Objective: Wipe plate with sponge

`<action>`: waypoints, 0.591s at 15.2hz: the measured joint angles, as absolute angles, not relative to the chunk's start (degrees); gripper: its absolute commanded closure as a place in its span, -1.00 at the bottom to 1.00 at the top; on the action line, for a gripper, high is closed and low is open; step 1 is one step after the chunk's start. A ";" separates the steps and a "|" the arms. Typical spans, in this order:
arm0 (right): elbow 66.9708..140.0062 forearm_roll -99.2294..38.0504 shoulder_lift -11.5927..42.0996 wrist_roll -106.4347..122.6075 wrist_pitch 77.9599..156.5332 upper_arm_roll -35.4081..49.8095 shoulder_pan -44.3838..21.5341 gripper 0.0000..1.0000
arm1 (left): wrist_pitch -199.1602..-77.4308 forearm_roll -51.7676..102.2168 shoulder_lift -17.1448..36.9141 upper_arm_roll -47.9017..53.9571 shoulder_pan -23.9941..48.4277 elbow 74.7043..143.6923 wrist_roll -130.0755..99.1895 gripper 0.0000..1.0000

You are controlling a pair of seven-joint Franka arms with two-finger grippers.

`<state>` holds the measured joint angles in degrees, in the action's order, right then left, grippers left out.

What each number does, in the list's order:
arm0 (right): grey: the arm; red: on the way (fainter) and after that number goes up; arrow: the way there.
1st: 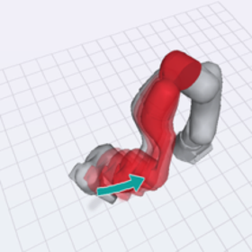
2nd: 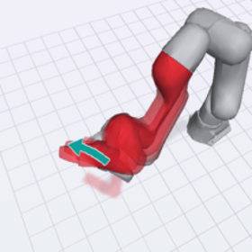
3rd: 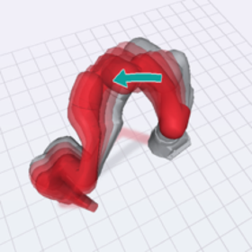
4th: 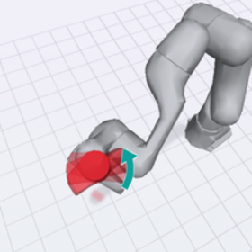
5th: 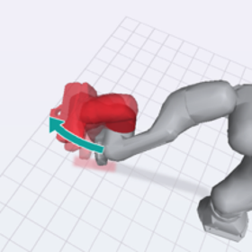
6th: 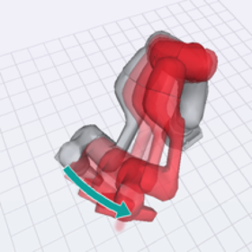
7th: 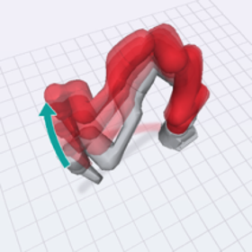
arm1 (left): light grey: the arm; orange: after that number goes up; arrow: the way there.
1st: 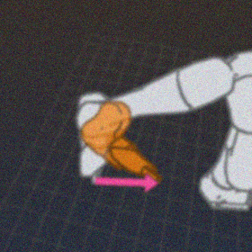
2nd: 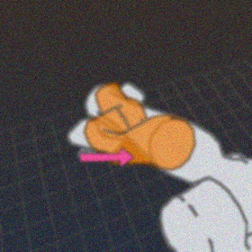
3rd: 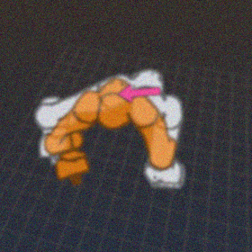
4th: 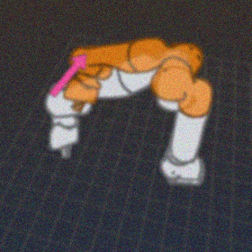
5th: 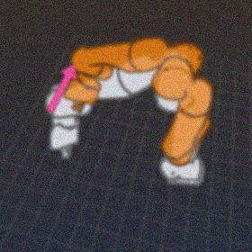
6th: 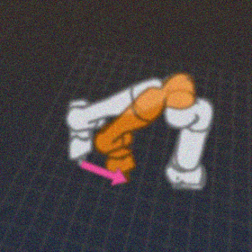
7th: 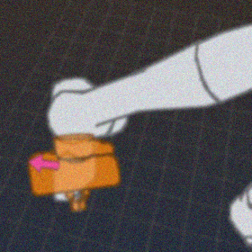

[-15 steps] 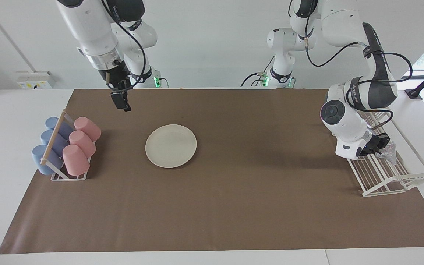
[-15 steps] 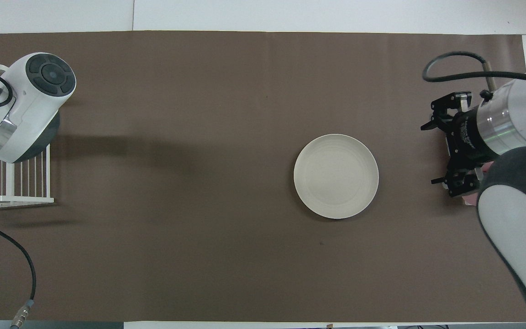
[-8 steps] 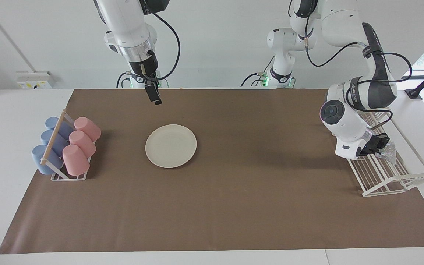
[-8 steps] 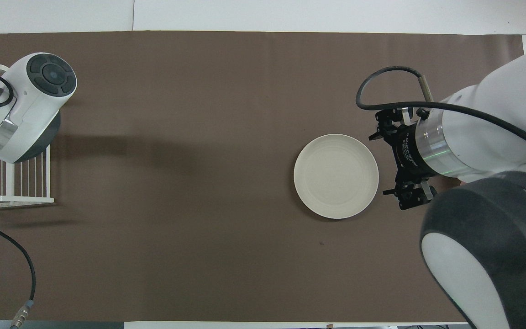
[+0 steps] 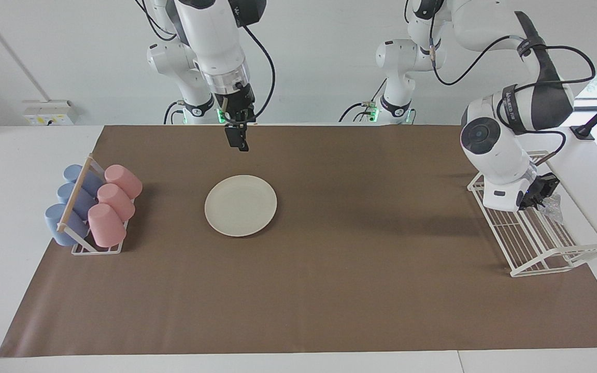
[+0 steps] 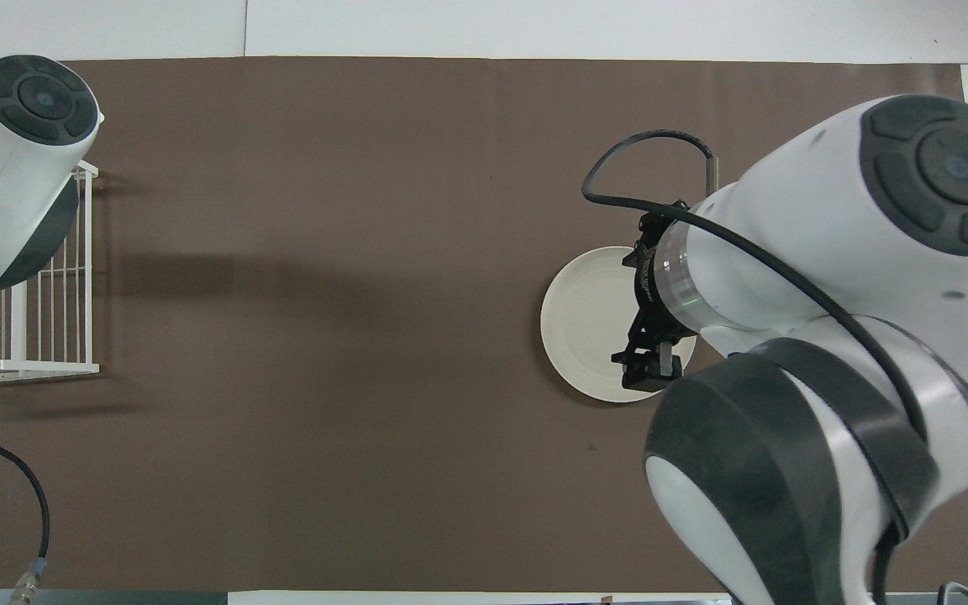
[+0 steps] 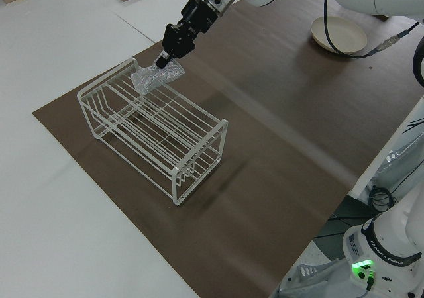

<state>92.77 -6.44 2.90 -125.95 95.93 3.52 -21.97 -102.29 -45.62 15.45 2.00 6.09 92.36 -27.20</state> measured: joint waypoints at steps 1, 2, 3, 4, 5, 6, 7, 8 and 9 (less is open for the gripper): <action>91.74 -6.00 4.47 -127.40 96.34 3.54 -23.21 -1.00 | -100.07 -41.77 14.84 2.39 6.20 90.55 -26.47 1.00; 90.40 -5.70 5.97 -128.73 96.67 3.54 -24.40 -1.00 | -97.85 -37.66 14.37 2.74 6.32 88.61 -25.75 1.00; 88.97 -5.59 7.35 -130.86 96.73 3.57 -25.32 -1.00 | -95.63 -32.80 13.97 3.01 6.36 86.72 -25.30 1.00; 87.70 -5.57 8.45 -132.82 96.73 3.57 -25.79 -1.00 | -93.97 -27.82 13.66 3.05 6.36 85.20 -25.03 1.00; 86.66 -5.54 9.27 -133.91 96.64 3.57 -25.96 -1.00 | -93.00 -23.00 13.44 2.92 6.33 84.21 -24.95 1.00; 85.59 -5.52 10.08 -134.64 96.35 3.57 -26.16 -1.00 | -92.43 -17.89 13.14 2.67 6.29 83.54 -24.93 1.00; 84.31 -5.52 11.01 -135.87 95.61 3.49 -26.91 -1.00 | -92.24 -12.61 12.61 2.35 6.22 83.20 -24.92 1.00; 82.78 -5.49 12.03 -137.61 94.79 3.45 -28.11 -1.00 | -92.00 -7.42 12.00 2.07 5.95 83.06 -24.92 1.00; 81.28 -5.36 12.97 -139.04 94.15 3.45 -29.19 -1.00 | -91.40 -2.16 11.42 1.99 5.18 83.00 -24.92 1.00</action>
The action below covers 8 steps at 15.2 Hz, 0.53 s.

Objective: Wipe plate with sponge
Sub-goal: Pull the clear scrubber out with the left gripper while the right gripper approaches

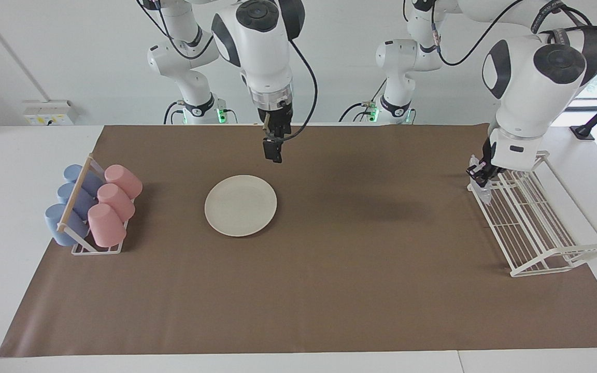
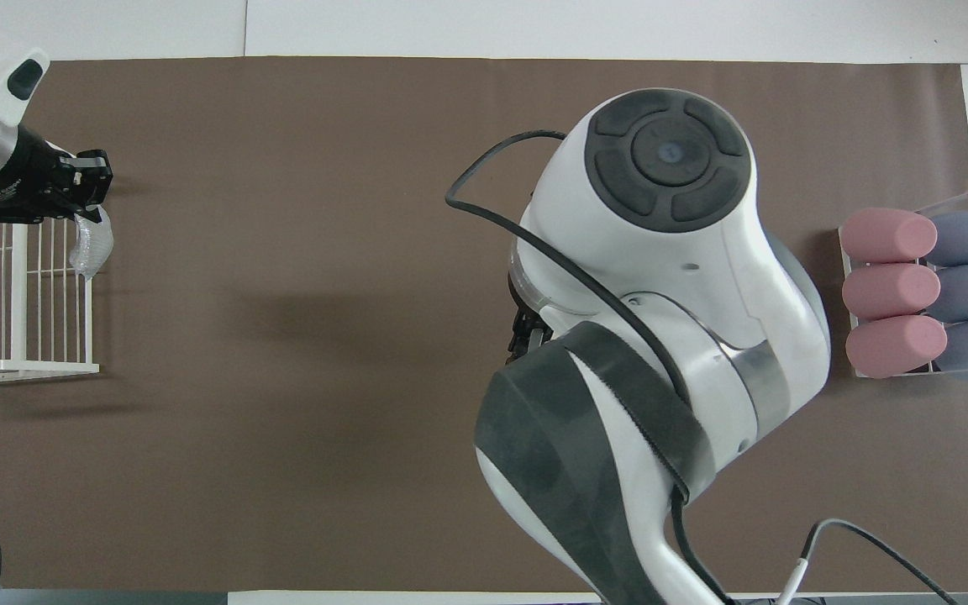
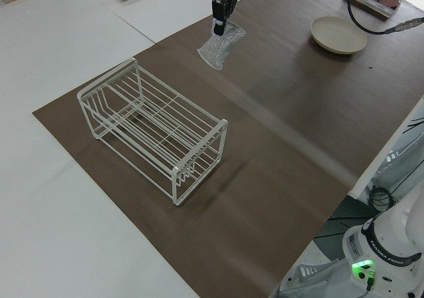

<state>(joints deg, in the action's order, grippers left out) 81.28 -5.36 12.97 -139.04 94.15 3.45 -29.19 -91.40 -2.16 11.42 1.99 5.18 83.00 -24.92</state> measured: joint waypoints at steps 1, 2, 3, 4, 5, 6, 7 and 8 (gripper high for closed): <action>80.10 -5.21 13.66 -139.85 93.78 3.45 -29.96 -1.00 | -90.68 3.27 10.89 1.91 3.99 82.99 -24.91 1.00; 79.30 -5.06 14.11 -140.12 93.70 3.45 -30.45 -1.00 | -89.82 8.52 10.50 1.87 2.54 82.98 -24.77 1.00; 78.85 -4.89 14.37 -140.14 93.52 3.45 -30.70 -1.00 | -89.00 13.42 10.30 1.82 1.09 82.99 -24.58 1.00; 78.65 -4.80 14.52 -140.14 92.98 3.45 -30.75 -1.00 | -88.34 17.96 10.21 1.78 -0.22 83.10 -24.48 1.00; 78.53 -4.78 14.72 -140.14 92.41 3.44 -30.77 -1.00 | -87.82 22.13 10.02 1.76 -1.28 83.65 -24.43 1.00; 78.48 -4.78 15.02 -140.14 92.18 3.44 -30.93 -1.00 | -87.66 26.11 9.56 1.77 -2.24 84.92 -24.32 1.00; 78.41 -4.78 15.46 -140.14 92.17 3.45 -31.25 -1.00 | -87.63 30.41 8.84 1.77 -3.43 86.97 -23.26 1.00; 78.14 -4.77 16.04 -140.14 92.08 3.45 -31.59 -1.00 | -87.59 34.91 7.86 1.77 -4.88 89.53 -21.13 1.00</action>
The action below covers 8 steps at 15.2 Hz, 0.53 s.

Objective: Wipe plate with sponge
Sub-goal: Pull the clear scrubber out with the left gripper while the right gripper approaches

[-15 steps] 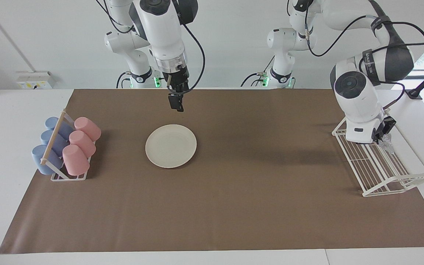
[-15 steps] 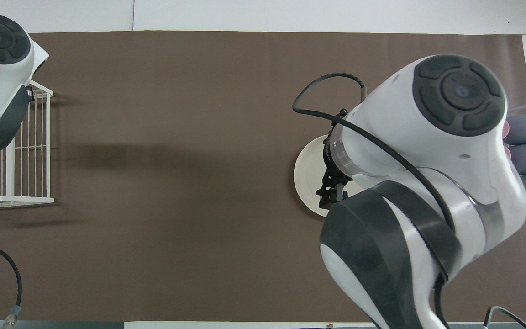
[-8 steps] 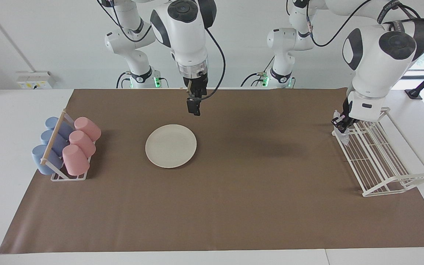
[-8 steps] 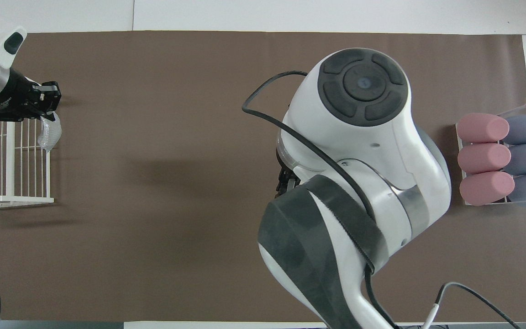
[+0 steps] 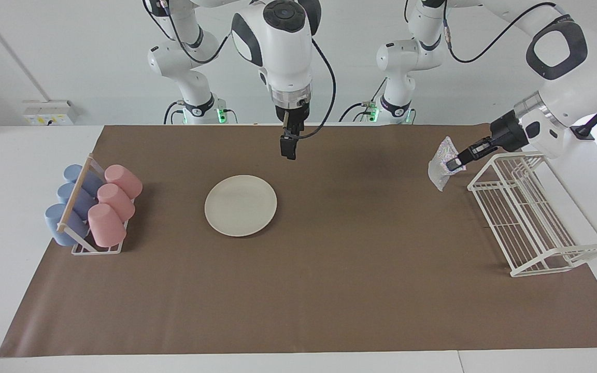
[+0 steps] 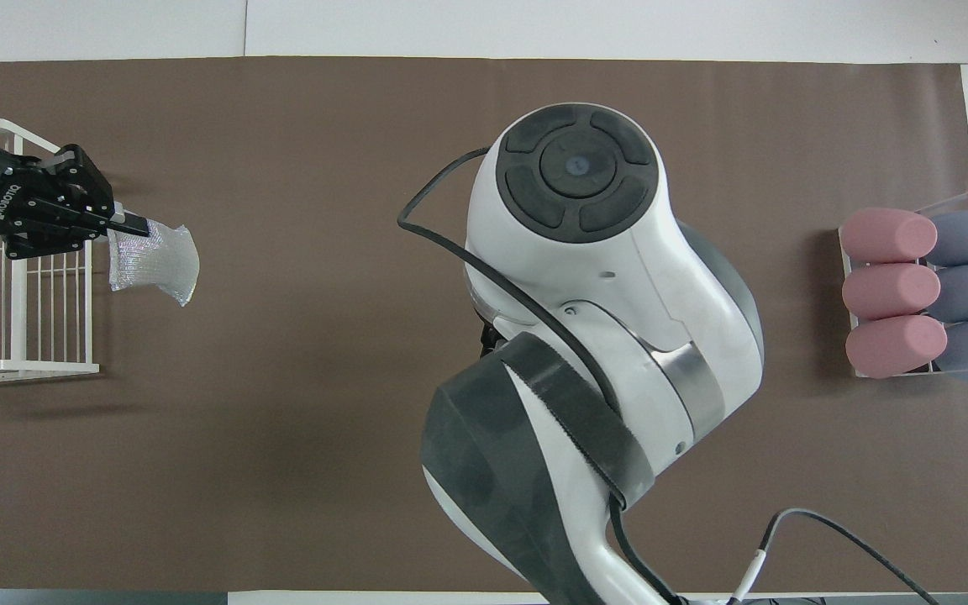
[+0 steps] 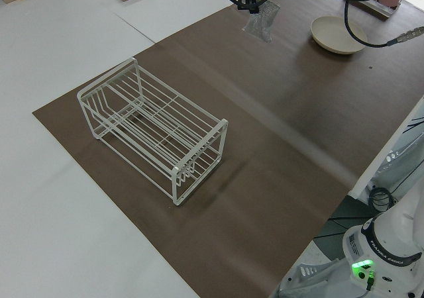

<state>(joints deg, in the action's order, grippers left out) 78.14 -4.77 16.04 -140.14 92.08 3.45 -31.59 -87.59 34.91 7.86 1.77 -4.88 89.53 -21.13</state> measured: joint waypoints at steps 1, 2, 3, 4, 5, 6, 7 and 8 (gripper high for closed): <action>77.63 -4.72 16.71 -140.14 91.90 3.45 -31.89 -1.00 | -87.49 39.15 6.67 1.75 -6.41 92.51 -18.88 1.00; 76.70 -4.66 17.46 -140.14 91.64 3.46 -32.13 -1.00 | -87.33 43.25 5.37 1.72 -7.72 95.68 -17.03 1.00; 75.69 -4.61 18.10 -140.14 91.35 3.46 -32.37 -1.00 | -87.20 47.53 4.03 1.71 -8.71 98.84 -15.45 1.00; 74.67 -4.54 18.67 -140.14 91.22 3.46 -32.59 -1.00 | -87.10 52.18 2.39 1.72 -9.38 102.45 -14.05 1.00; 73.60 -4.49 19.14 -140.14 91.19 3.48 -32.83 -1.00 | -87.08 56.18 0.71 1.72 -9.53 106.07 -12.93 1.00; 72.82 -4.49 19.45 -140.14 91.19 3.49 -33.35 -1.00 | -87.08 59.77 -0.86 1.81 -9.52 109.65 -11.64 1.00; 72.35 -4.49 19.59 -140.14 91.19 3.50 -33.90 -1.00 | -87.08 63.15 -2.17 1.88 -9.51 113.27 -9.72 1.00; 72.03 -4.49 19.66 -140.14 91.25 3.49 -34.28 -1.00 | -87.08 66.72 -3.44 1.90 -9.52 117.47 -7.15 1.00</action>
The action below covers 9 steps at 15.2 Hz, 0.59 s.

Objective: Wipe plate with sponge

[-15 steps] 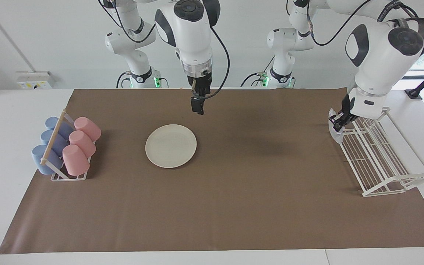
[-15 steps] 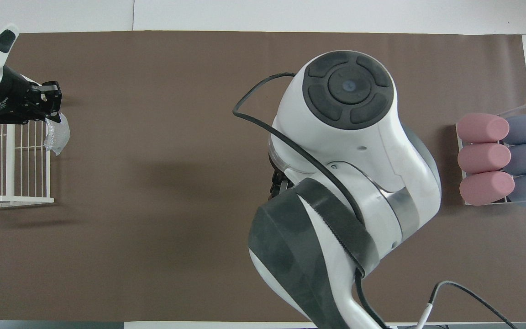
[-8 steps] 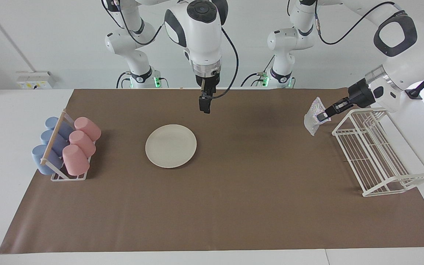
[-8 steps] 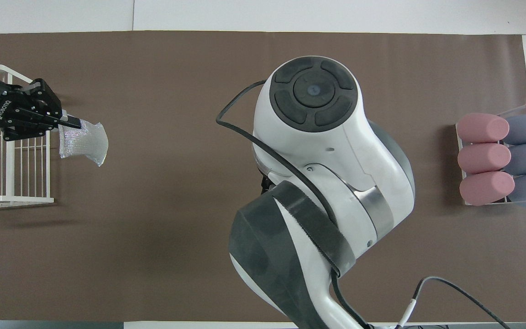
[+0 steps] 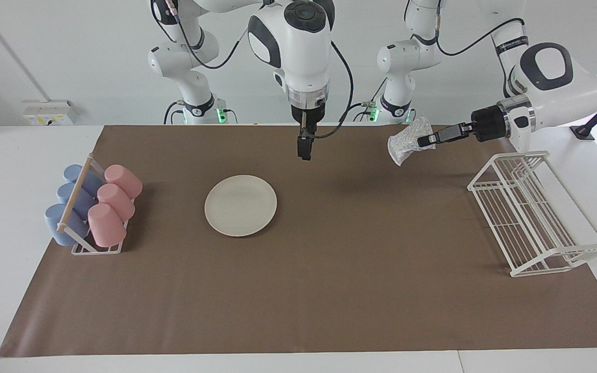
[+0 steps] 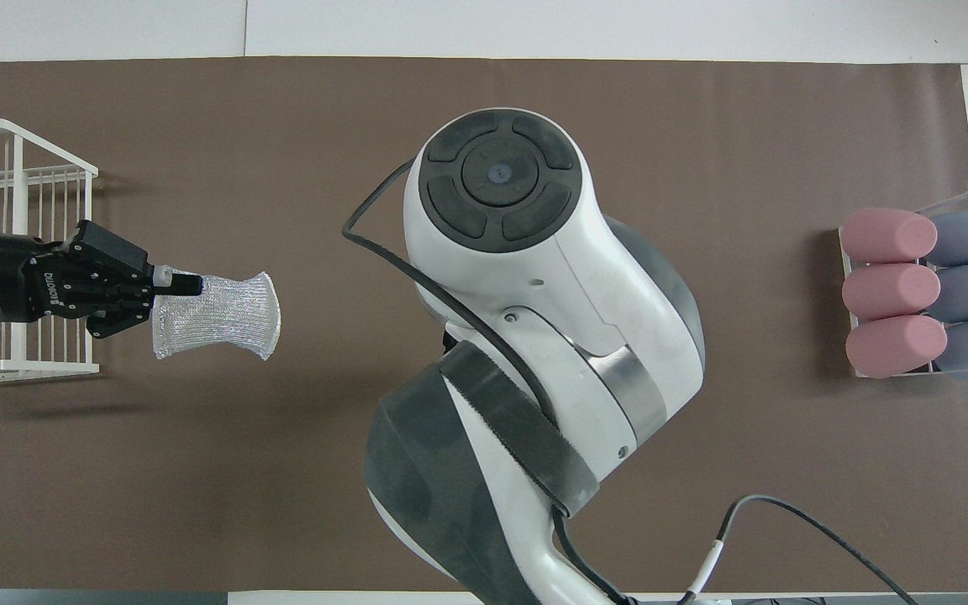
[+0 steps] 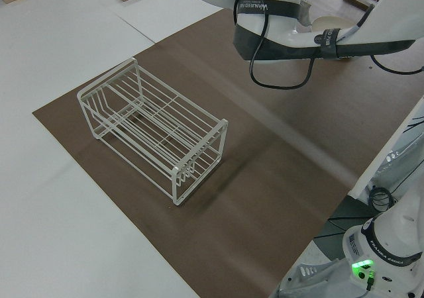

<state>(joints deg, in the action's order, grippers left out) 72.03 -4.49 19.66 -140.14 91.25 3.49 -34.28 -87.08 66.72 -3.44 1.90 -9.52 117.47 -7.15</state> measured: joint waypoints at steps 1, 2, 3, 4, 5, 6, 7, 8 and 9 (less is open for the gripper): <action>71.83 -4.49 19.70 -140.14 91.30 3.50 -34.55 -1.00 | -87.16 70.34 -4.97 1.91 -9.51 122.28 -4.39 1.00; 71.71 -4.49 19.70 -140.14 91.30 3.50 -34.86 -1.00 | -87.85 73.69 -6.73 1.97 -9.49 127.00 -1.89 1.00; 71.60 -4.53 19.70 -140.14 91.30 3.56 -35.25 -1.00 | -89.45 77.50 -8.56 2.08 -9.40 131.47 0.23 1.00; 71.49 -4.55 19.70 -140.14 91.30 3.58 -35.87 -1.00 | -91.32 81.51 -10.30 2.34 -9.17 135.33 2.23 1.00; 71.40 -4.55 19.70 -140.14 91.45 3.59 -36.63 -1.00 | -92.63 84.41 -11.62 2.61 -8.83 138.18 4.35 1.00; 71.37 -4.57 19.71 -140.14 92.10 3.60 -37.34 -1.00 | -92.94 85.89 -12.30 2.66 -8.48 139.81 6.05 1.00; 71.37 -4.60 19.76 -140.14 92.96 3.62 -38.13 -1.00 | -92.84 86.51 -12.50 2.69 -8.30 140.61 7.40 1.00; 71.37 -4.61 19.82 -140.14 93.33 3.63 -39.01 -1.00 | -92.74 86.70 -12.50 2.68 -7.97 140.91 8.33 1.00; 71.37 -4.61 19.88 -140.14 93.47 3.63 -39.78 -1.00 | -92.64 86.84 -12.50 2.73 -7.49 141.09 9.04 1.00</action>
